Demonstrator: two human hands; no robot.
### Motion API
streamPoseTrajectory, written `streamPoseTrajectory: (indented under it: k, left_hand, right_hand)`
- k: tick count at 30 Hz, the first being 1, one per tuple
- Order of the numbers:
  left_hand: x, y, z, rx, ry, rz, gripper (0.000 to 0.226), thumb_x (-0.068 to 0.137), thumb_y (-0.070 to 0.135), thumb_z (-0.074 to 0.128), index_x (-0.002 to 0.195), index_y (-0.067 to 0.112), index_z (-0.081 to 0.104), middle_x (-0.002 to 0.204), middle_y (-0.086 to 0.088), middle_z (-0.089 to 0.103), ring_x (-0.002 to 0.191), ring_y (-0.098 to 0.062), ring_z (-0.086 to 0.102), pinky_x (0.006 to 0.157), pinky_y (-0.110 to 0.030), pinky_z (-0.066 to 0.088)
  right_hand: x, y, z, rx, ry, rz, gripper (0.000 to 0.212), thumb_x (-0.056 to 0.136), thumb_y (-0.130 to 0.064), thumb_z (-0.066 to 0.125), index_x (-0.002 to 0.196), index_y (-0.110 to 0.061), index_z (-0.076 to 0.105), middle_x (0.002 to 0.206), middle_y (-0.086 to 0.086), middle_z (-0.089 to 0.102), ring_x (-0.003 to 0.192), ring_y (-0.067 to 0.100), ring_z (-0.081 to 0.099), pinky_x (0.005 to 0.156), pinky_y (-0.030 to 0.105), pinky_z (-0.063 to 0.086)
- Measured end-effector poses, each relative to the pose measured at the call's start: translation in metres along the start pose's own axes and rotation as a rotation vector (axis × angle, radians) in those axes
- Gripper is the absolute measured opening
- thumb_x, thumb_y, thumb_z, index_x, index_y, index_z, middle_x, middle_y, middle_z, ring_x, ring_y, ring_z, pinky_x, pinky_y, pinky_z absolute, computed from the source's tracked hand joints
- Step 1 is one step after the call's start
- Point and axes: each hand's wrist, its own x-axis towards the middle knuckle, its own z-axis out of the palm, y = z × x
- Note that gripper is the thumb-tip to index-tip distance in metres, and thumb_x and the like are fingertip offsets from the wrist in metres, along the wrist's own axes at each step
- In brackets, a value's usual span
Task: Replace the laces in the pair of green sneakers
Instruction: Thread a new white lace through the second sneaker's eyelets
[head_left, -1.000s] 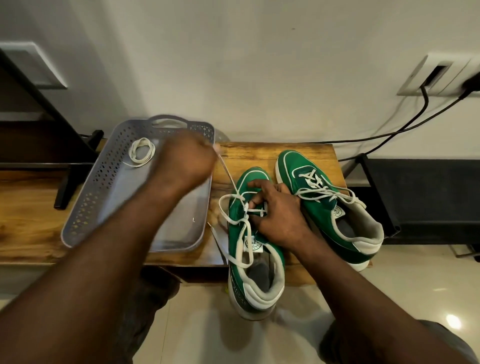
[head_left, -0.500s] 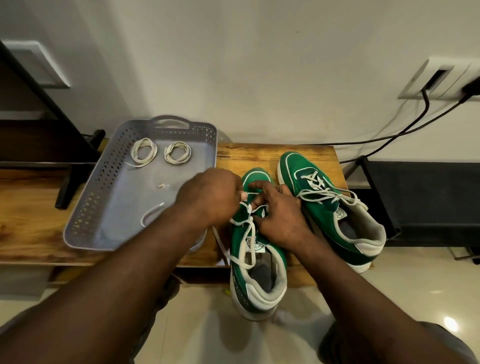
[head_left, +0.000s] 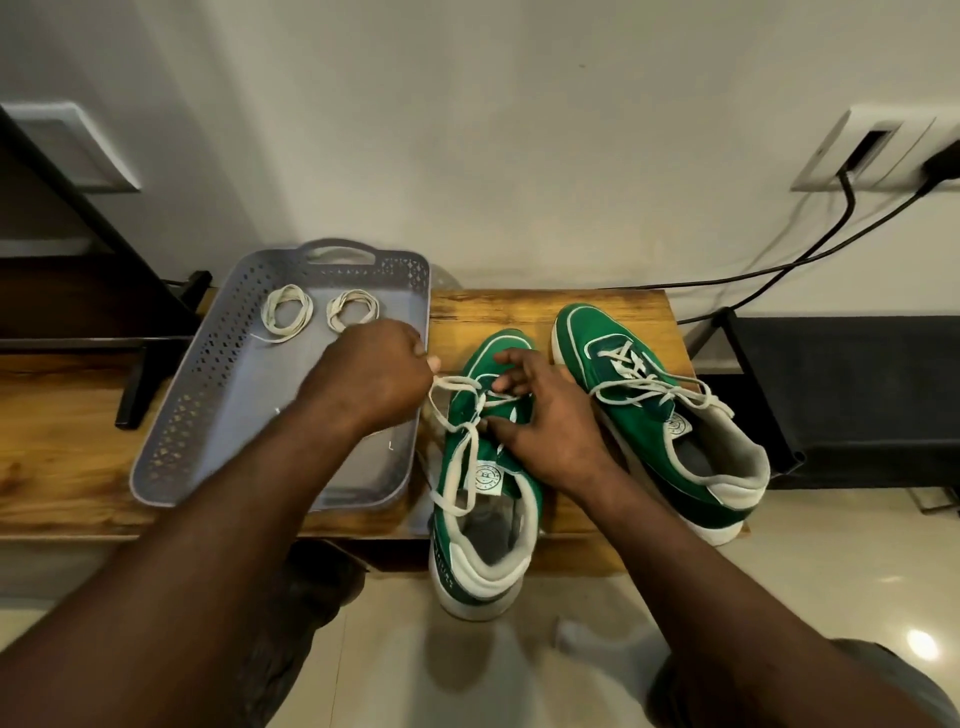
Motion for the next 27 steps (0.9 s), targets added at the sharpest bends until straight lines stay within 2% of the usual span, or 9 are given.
streamPoseTrajectory:
  k: [4, 8, 11, 14, 17, 21, 27]
  left_hand:
    - [0.002, 0.010, 0.010, 0.099, -0.065, 0.055, 0.011, 0.094, 0.042, 0.070, 0.091, 0.032, 0.066, 0.095, 0.003, 0.071, 0.090, -0.023, 0.066, 0.084, -0.039, 0.057]
    - [0.001, 0.020, 0.026, 0.185, -0.138, 0.105, 0.026, 0.092, 0.054, 0.069, 0.102, 0.031, 0.074, 0.100, 0.000, 0.072, 0.089, -0.023, 0.067, 0.083, -0.041, 0.059]
    - [0.003, 0.023, 0.035, 0.234, -0.124, 0.100, 0.022, 0.093, 0.049, 0.071, 0.102, 0.030, 0.073, 0.100, -0.002, 0.070, 0.089, -0.025, 0.066, 0.081, -0.040, 0.059]
    - [0.001, 0.024, 0.038, 0.195, -0.088, 0.085, 0.013, 0.094, 0.042, 0.073, 0.097, 0.029, 0.073, 0.100, -0.002, 0.070, 0.090, -0.026, 0.066, 0.082, -0.042, 0.059]
    - [0.002, 0.021, 0.037, 0.141, -0.058, 0.053, 0.008, 0.091, 0.034, 0.075, 0.090, 0.027, 0.072, 0.098, -0.001, 0.072, 0.090, -0.026, 0.067, 0.081, -0.041, 0.059]
    - [0.003, 0.021, 0.036, 0.112, -0.078, 0.055, 0.012, 0.092, 0.025, 0.072, 0.084, 0.025, 0.064, 0.098, -0.004, 0.071, 0.091, -0.026, 0.066, 0.082, -0.040, 0.059]
    - [0.000, 0.025, 0.039, 0.124, -0.084, 0.095, 0.007, 0.096, 0.024, 0.070, 0.094, 0.021, 0.064, 0.102, -0.004, 0.070, 0.094, -0.026, 0.065, 0.082, -0.039, 0.057]
  right_hand:
    - [0.000, 0.000, -0.001, -0.043, 0.039, -0.034, 0.069, 0.076, -0.033, 0.091, 0.135, -0.035, 0.056, 0.116, -0.020, 0.062, 0.113, 0.009, 0.055, 0.100, 0.046, 0.051]
    - [-0.001, 0.005, -0.003, -0.054, 0.063, -0.066, 0.055, 0.075, -0.035, 0.091, 0.122, -0.031, 0.062, 0.117, -0.014, 0.063, 0.110, 0.009, 0.055, 0.093, 0.034, 0.050]
    - [0.001, 0.010, -0.002, -0.130, 0.073, -0.110, 0.038, 0.077, -0.033, 0.089, 0.108, -0.026, 0.068, 0.114, -0.009, 0.062, 0.109, 0.013, 0.054, 0.092, 0.033, 0.048]
    - [0.002, 0.009, -0.002, -0.197, 0.072, -0.118, 0.031, 0.080, -0.029, 0.086, 0.107, -0.022, 0.073, 0.118, -0.005, 0.062, 0.114, 0.016, 0.052, 0.096, 0.034, 0.047]
    - [0.002, 0.004, -0.003, -0.237, 0.060, -0.103, 0.028, 0.080, -0.020, 0.081, 0.106, -0.020, 0.073, 0.120, -0.004, 0.062, 0.116, 0.018, 0.052, 0.101, 0.035, 0.047]
    - [0.001, -0.001, -0.005, -0.267, 0.073, -0.067, 0.024, 0.079, -0.021, 0.077, 0.102, -0.021, 0.070, 0.118, -0.003, 0.061, 0.115, 0.019, 0.053, 0.100, 0.033, 0.046]
    - [-0.002, -0.005, -0.009, -0.321, 0.078, -0.028, 0.030, 0.079, -0.024, 0.076, 0.106, -0.018, 0.068, 0.115, -0.002, 0.060, 0.110, 0.018, 0.051, 0.090, 0.028, 0.042]
